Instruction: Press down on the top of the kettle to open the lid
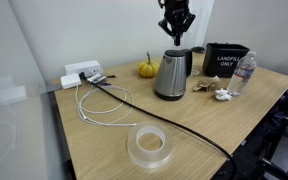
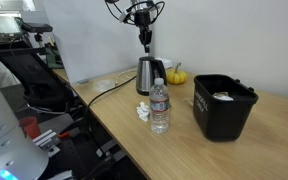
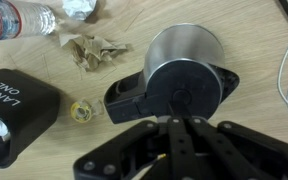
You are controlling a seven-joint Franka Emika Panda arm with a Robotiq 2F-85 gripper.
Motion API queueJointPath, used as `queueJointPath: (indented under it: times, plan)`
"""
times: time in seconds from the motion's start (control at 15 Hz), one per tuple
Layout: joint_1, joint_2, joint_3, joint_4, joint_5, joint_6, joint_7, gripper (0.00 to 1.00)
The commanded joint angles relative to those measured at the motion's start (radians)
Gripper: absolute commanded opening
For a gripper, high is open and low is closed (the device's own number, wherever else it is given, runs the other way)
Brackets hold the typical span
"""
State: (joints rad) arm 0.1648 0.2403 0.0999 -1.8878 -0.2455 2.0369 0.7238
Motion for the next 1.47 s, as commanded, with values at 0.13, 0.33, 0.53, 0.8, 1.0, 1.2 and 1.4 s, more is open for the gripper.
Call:
queueJointPath:
  times: [0.13, 0.33, 0.53, 0.8, 1.0, 1.2, 1.4]
  plan:
    - [0.028, 0.054, -0.021, 0.064, -0.026, -0.029, -0.004, 0.0]
    - [0.033, 0.04, -0.017, 0.056, -0.014, -0.032, -0.014, 0.0]
    - [0.046, 0.03, -0.014, 0.044, -0.018, -0.044, -0.013, 0.0]
    - [0.058, 0.036, -0.026, 0.039, -0.055, -0.071, 0.023, 0.0]
    - [0.054, 0.037, -0.035, 0.038, -0.072, -0.08, 0.032, 0.0]
    - [0.053, 0.041, -0.035, 0.04, -0.069, -0.083, 0.021, 0.0]
    - [0.058, 0.042, -0.032, 0.04, -0.065, -0.086, 0.018, 0.0]
